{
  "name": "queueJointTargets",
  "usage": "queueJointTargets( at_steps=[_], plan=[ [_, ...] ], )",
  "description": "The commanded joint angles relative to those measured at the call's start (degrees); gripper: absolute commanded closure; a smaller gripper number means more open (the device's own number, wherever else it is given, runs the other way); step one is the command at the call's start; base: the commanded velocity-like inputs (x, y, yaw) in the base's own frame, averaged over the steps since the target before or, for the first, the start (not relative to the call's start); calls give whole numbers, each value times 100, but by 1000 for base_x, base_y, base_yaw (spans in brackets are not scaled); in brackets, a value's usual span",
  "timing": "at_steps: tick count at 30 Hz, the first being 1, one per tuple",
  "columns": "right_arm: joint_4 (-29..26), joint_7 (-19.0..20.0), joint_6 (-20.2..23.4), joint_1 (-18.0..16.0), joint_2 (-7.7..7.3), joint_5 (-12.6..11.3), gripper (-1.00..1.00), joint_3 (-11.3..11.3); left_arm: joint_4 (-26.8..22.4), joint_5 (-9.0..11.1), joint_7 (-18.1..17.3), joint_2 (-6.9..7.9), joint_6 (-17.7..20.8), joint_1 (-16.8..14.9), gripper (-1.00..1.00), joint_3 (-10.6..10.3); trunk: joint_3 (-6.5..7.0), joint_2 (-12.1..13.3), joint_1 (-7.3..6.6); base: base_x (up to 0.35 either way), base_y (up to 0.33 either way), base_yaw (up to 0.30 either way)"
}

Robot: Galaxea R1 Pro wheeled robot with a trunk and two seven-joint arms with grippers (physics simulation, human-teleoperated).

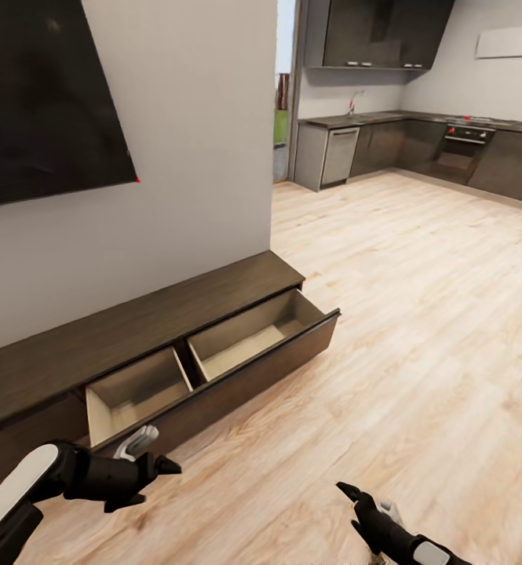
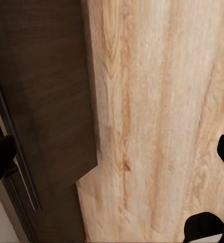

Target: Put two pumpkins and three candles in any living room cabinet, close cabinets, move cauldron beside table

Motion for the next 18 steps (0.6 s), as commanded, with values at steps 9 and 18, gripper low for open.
queueJointTargets(
  at_steps=[9, 18],
  plan=[
    [76, -18, -373, -5, -101, -69, -100, 33, 44, -2384, 185, -1087, -6, -6, -100, -30, 105, 359, -198, 0, 0, -148],
    [78, -78, -662, -1, -148, -65, -100, 32, 772, -4152, 170, -1934, -6, -27, -100, -71, 218, 720, -396, 0, 0, -75]
  ],
)
